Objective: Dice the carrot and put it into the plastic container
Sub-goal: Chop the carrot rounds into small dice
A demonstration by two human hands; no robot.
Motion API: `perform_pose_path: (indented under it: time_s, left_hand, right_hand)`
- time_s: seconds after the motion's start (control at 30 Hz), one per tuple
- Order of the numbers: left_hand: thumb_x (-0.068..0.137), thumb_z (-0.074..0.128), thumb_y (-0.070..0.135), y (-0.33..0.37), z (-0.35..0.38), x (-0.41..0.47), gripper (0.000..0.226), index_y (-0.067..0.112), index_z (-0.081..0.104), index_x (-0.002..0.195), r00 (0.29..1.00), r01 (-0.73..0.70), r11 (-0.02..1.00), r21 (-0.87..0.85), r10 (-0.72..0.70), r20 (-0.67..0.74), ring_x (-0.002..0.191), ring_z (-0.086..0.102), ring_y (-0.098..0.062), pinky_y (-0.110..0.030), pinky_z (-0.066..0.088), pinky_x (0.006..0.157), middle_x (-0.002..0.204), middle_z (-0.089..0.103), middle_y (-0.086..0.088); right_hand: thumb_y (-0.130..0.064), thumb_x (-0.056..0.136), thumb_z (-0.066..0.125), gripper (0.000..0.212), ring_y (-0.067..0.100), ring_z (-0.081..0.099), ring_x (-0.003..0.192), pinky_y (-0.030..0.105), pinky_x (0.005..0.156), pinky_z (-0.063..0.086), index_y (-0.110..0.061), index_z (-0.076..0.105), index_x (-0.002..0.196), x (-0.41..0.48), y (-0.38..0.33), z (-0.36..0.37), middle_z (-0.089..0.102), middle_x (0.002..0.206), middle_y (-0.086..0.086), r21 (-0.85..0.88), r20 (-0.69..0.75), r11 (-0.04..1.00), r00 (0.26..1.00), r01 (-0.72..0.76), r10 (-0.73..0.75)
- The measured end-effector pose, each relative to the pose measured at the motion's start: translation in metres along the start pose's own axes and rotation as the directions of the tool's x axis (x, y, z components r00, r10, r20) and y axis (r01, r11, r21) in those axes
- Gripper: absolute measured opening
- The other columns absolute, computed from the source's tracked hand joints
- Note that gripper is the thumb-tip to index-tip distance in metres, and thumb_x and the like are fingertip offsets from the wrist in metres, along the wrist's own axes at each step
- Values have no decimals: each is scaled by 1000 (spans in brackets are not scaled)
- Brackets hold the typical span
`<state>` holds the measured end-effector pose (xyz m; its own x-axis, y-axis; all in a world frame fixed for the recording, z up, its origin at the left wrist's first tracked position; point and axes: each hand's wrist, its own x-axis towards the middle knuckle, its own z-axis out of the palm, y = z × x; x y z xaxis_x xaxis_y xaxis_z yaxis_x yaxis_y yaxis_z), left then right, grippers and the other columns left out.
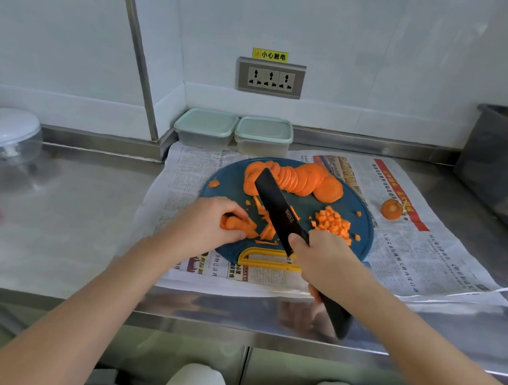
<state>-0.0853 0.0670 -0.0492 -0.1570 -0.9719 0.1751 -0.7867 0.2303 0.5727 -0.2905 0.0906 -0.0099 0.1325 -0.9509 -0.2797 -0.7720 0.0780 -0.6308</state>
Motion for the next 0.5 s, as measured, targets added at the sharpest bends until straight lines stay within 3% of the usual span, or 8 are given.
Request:
perform_pose_path:
  time_s: [0.07, 0.17, 0.27, 0.37, 0.43, 0.5]
  left_hand:
    - [83, 71, 29, 2, 0, 4, 21, 26, 66, 104, 996, 40, 997, -61, -45, -77, 89, 62, -7, -14, 49, 76, 108, 59, 10]
    - [84, 70, 34, 11, -8, 14, 12, 28, 68, 94, 972, 147, 966, -213, -182, -151, 88, 63, -6, -23, 50, 79, 98, 67, 7]
    - [83, 68, 41, 22, -17, 25, 23, 25, 72, 98, 958, 278, 882, -381, -285, 39, 89, 65, -8, -28, 52, 80, 96, 72, 6]
    - [86, 66, 32, 35, -15, 32, 26, 12, 70, 102, 905, 424, 634, -647, -279, 320, 89, 69, -13, -29, 55, 77, 94, 74, 0]
    - [88, 64, 23, 41, -11, 35, 15, 10, 67, 96, 880, 475, 463, -748, -263, 396, 81, 71, -12, -21, 53, 67, 86, 75, -2]
    - [88, 64, 19, 45, -9, 36, 9, 11, 66, 92, 865, 500, 401, -768, -270, 422, 75, 71, -9, -17, 51, 58, 81, 74, -1]
  right_hand:
    - [-31, 100, 40, 33, 15, 45, 31, 24, 35, 41, -8, 45, 77, 1, -1, -3, 49, 60, 9, 34, 12, 999, 1000, -6, 5]
    - [-31, 100, 43, 33, 16, 43, 30, 22, 35, 40, -7, 46, 78, 4, -2, -10, 48, 56, 8, 133, 47, 991, 999, -30, 24]
    - [-33, 100, 44, 35, 17, 40, 33, 23, 37, 39, -9, 45, 75, 3, -4, -20, 46, 47, 4, 306, 113, 950, 993, -66, 32]
    - [-34, 100, 45, 36, 17, 38, 36, 24, 39, 39, -9, 45, 74, -2, -7, -29, 44, 45, 2, 391, 176, 917, 984, -77, 7]
    - [-35, 100, 45, 35, 16, 37, 36, 24, 39, 39, -9, 45, 75, -6, -7, -33, 43, 47, 2, 397, 193, 915, 981, -75, -3]
    - [-35, 100, 45, 35, 16, 38, 36, 24, 39, 39, -9, 45, 76, -9, -5, -37, 43, 48, 3, 392, 197, 917, 980, -72, -7]
